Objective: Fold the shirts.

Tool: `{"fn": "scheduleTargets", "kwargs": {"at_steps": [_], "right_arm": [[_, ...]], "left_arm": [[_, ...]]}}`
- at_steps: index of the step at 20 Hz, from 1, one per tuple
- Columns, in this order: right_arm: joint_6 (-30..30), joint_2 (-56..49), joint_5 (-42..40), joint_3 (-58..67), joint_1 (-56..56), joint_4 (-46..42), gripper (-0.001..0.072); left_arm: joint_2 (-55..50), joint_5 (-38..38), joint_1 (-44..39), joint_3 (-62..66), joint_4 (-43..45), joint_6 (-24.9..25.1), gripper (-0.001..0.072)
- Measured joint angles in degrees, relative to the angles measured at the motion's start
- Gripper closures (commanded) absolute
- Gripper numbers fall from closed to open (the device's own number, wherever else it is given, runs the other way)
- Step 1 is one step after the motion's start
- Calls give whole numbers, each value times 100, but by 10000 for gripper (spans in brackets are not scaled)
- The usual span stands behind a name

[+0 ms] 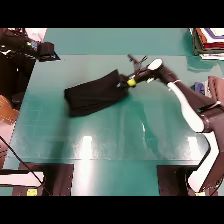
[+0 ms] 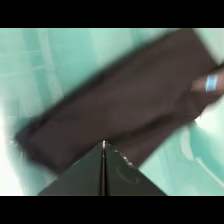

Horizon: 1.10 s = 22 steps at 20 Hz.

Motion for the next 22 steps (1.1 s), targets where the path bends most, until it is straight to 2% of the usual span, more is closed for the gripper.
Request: {"fn": "scheduleTargets", "kwargs": {"at_steps": [5, 9, 15, 22], "right_arm": [[208, 981, 511, 304, -1561, -1132, 702], [251, 1652, 647, 358, -3307, -1506, 702], [177, 1958, 428, 378, -5235, -1447, 702], [-260, 1998, 74, 752, -5917, -988, 702]], "left_arm": [[0, 157, -861, 0, -35, 125, 677], [0, 426, -1464, 0, -37, 151, 677], [0, 748, -2033, 0, -37, 160, 677], [0, 898, -2179, 0, -39, 160, 677]]}}
